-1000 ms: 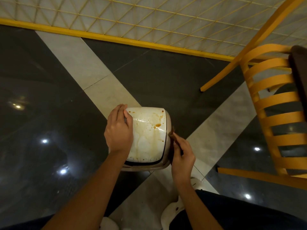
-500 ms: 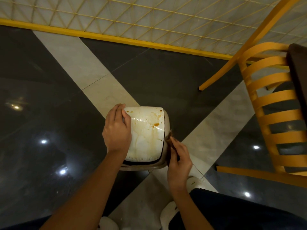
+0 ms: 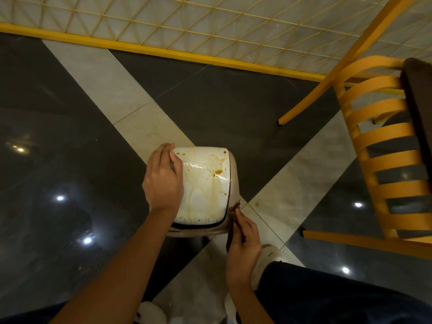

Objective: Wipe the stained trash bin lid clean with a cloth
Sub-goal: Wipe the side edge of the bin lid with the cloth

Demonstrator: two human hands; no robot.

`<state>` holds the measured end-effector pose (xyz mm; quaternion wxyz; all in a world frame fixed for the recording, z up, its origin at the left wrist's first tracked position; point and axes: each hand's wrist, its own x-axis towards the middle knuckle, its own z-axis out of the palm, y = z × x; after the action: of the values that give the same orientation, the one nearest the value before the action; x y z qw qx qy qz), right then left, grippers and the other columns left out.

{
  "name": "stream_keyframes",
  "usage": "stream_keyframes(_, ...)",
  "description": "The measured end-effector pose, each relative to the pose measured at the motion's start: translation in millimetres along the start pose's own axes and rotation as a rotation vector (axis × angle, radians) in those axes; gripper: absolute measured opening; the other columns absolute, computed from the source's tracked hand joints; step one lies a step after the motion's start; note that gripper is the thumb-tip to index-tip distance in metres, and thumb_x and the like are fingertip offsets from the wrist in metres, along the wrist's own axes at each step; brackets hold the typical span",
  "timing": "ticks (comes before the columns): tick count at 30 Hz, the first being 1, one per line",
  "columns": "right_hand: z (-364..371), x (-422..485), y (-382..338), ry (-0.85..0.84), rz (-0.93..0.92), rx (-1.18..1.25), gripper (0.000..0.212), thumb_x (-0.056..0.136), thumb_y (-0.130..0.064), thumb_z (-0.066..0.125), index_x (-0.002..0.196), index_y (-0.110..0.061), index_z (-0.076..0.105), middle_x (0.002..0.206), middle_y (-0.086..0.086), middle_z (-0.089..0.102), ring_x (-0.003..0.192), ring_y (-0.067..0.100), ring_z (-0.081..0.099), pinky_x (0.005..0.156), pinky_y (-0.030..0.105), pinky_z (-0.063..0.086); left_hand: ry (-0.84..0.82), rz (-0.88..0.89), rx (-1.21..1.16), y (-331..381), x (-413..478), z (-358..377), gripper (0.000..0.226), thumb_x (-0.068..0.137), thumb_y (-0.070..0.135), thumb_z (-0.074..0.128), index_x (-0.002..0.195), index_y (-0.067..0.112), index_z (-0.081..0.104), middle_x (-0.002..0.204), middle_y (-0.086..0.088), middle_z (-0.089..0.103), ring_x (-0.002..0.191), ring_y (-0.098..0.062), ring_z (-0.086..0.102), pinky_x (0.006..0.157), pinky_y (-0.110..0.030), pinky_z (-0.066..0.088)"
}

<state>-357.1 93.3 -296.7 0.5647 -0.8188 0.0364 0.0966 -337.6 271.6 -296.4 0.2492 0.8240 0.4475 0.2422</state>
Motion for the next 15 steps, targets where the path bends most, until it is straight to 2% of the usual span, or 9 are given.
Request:
stream_keyframes(2,3.1,17.5,-10.4,0.002,-0.013,-0.008,0.036,0.089,0.005,0.05,0.109,-0.024,0.06,0.108,-0.007,0.06,0.1,-0.008,0.054,0.087,0.002,0.04,-0.006,0.005,-0.004,0.2,0.0,-0.1,0.036,0.096,0.025,0.035,0.116,0.011,0.062,0.119,-0.006,0.063,0.108,-0.022,0.059,0.079,-0.034,0.051)
stream_keyframes(5,8.0,37.8,-21.9,-0.004,-0.028,-0.017,0.036,0.09,0.002,0.05,0.107,-0.028,0.06,0.11,-0.005,0.062,0.102,-0.003,0.055,0.092,0.012,0.045,0.007,-0.004,0.0,2.0,0.1,0.0,0.037,0.096,0.026,0.035,0.115,0.012,0.063,0.118,-0.006,0.063,0.108,-0.022,0.059,0.079,-0.036,0.051)
stream_keyframes(9,3.9,16.1,-12.4,0.018,0.0,-0.019,0.037,0.089,0.005,0.05,0.108,-0.025,0.06,0.107,-0.009,0.06,0.099,-0.012,0.054,0.086,0.0,0.039,0.02,-0.002,0.007,1.8,0.2,0.2,0.037,0.096,0.026,0.034,0.115,0.013,0.063,0.118,-0.004,0.063,0.107,-0.021,0.059,0.078,-0.034,0.05)
stream_keyframes(13,6.1,-13.5,4.3,0.076,0.029,-0.049,0.033,0.086,0.011,0.051,0.112,-0.006,0.063,0.105,0.002,0.059,0.102,0.011,0.057,0.085,-0.001,0.039,0.011,0.007,0.006,0.4,-0.5,-0.1,0.038,0.096,0.027,0.033,0.116,0.012,0.063,0.118,-0.005,0.063,0.108,-0.021,0.059,0.08,-0.032,0.049)
stream_keyframes(15,7.4,-8.0,-2.0,0.079,0.078,-0.001,0.031,0.088,0.009,0.05,0.112,-0.005,0.063,0.1,-0.003,0.058,0.098,0.005,0.055,0.079,-0.003,0.039,0.008,0.0,0.007,1.2,0.1,-0.1,0.039,0.096,0.027,0.033,0.116,0.012,0.063,0.119,-0.005,0.063,0.108,-0.021,0.058,0.08,-0.033,0.05)
